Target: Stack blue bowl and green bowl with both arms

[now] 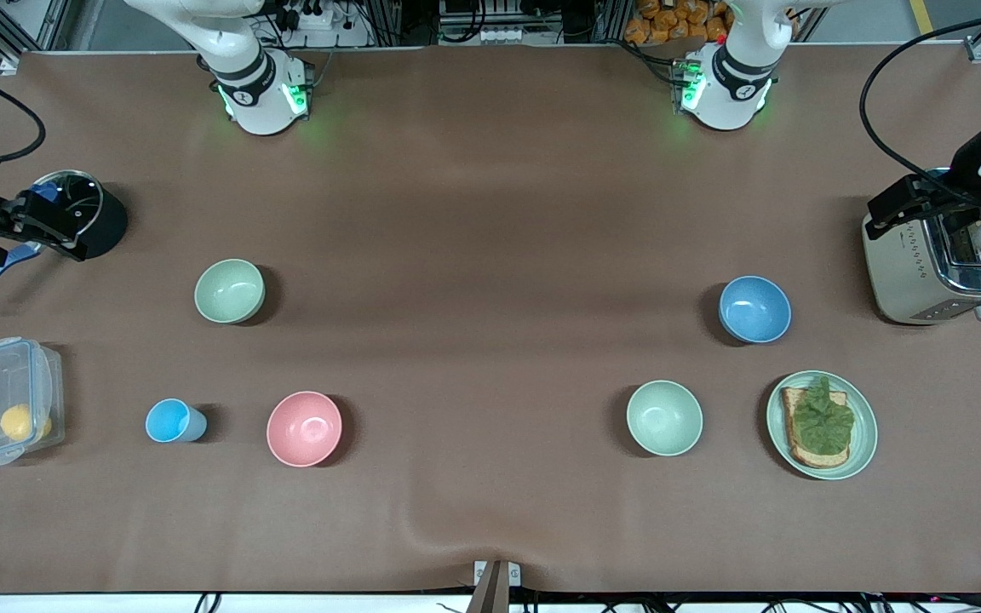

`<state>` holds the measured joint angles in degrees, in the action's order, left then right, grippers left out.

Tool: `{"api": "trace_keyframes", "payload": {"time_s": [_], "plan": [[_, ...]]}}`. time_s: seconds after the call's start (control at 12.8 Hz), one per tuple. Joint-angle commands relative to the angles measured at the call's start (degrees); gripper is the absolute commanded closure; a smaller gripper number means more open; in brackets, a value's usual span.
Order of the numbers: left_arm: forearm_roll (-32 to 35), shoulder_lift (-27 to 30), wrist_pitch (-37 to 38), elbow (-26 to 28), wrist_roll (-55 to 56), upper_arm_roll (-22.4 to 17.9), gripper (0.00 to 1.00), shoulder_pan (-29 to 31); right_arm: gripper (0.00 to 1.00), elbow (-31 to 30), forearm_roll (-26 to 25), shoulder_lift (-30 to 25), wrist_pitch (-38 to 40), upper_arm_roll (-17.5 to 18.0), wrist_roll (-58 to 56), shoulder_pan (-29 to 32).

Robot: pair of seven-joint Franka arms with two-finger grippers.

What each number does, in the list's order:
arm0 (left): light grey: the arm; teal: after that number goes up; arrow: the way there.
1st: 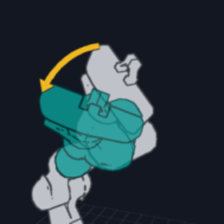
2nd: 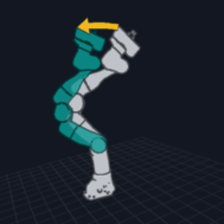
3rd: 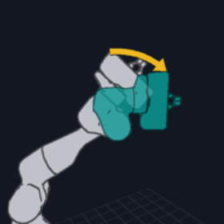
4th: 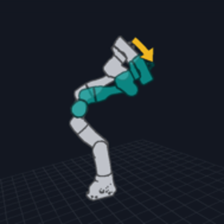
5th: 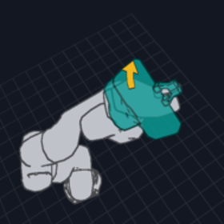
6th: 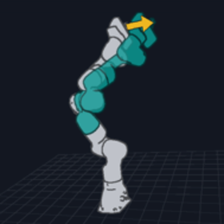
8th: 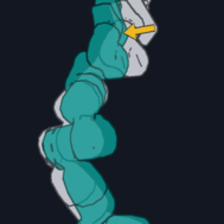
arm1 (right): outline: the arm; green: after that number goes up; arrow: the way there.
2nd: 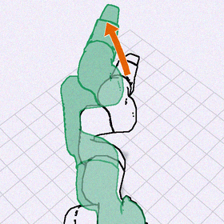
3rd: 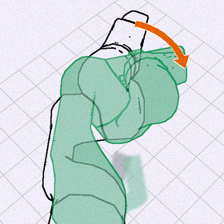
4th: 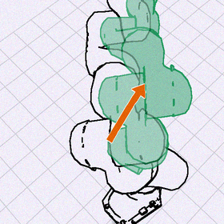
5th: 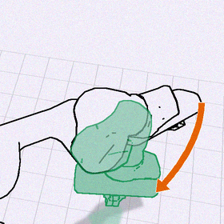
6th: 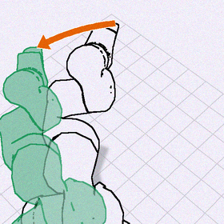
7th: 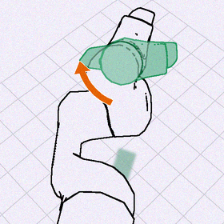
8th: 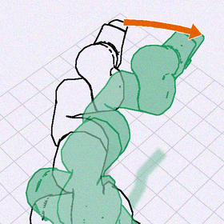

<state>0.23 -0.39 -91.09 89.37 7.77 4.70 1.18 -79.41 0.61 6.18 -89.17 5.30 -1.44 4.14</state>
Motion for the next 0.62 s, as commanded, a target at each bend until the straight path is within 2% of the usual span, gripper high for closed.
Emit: {"api": "trace_keyframes", "payload": {"time_s": [0.0, 0.16, 0.31, 0.55], "plan": [[-0.05, -2.58, 0.56, 0.45, -1.71, 0.22, 0.00, 1.98, 0.00, 0.04, -0.96, 1.80, 0.31, -0.02, 0.12, 0.79], [0.38, -5.84, -1.97, 2.81, -1.71, 0.13, 0.00, 3.20, 0.00, -0.66, -0.96, 2.87, 0.49, -0.02, 0.04, 0.79], [1.17, -5.24, -11.26, 10.61, -1.71, 0.22, 0.00, 4.01, 0.00, -0.92, -1.74, 4.80, -0.81, -0.11, -0.14, 0.61], [1.62, -4.54, -22.07, 21.50, -1.71, 0.22, 0.00, 4.53, 0.00, -8.28, -1.84, 5.59, -6.26, -0.03, -2.07, 0.08]]}}
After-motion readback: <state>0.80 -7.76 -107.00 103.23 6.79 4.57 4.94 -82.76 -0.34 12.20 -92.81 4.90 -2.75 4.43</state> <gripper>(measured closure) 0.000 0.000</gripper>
